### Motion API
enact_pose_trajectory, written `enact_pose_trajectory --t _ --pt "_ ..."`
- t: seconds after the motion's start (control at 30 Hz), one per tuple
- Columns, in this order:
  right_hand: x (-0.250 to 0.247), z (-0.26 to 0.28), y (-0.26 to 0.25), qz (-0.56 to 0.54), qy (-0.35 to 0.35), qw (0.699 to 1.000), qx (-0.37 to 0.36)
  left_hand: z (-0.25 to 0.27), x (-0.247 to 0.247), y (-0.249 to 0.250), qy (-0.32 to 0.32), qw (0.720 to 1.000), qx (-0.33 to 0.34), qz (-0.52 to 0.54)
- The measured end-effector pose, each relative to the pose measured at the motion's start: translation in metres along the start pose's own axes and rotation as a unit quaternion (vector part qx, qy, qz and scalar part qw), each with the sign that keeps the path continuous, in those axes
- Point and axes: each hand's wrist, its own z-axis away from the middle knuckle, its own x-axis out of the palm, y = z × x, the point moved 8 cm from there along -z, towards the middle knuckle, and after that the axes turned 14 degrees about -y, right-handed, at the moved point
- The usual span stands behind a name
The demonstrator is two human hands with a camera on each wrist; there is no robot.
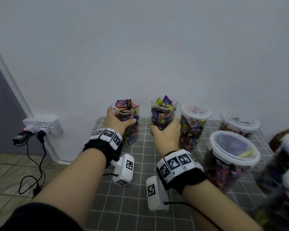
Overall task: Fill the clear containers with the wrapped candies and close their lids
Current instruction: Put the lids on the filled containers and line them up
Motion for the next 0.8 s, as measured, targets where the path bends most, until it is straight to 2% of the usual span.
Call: enact_pose_trajectory --t 0.07,0.27,0.47,0.8 --pt "0.006 -0.012 0.001 0.007 -0.015 1.000 0.008 0.000 0.001 0.001 -0.001 1.000 -0.003 -0.006" --pt "0.005 -0.042 0.008 0.021 0.014 0.999 0.035 0.002 -0.001 -0.003 -0.007 0.999 -0.003 -0.032" --pt "0.003 -0.063 0.010 0.018 0.003 0.998 0.052 -0.001 -0.002 -0.002 -0.011 0.998 0.001 -0.062" --pt "0.000 -0.048 -0.001 0.143 -0.036 0.987 0.063 0.011 -0.005 -0.001 -0.016 0.996 -0.014 -0.085"
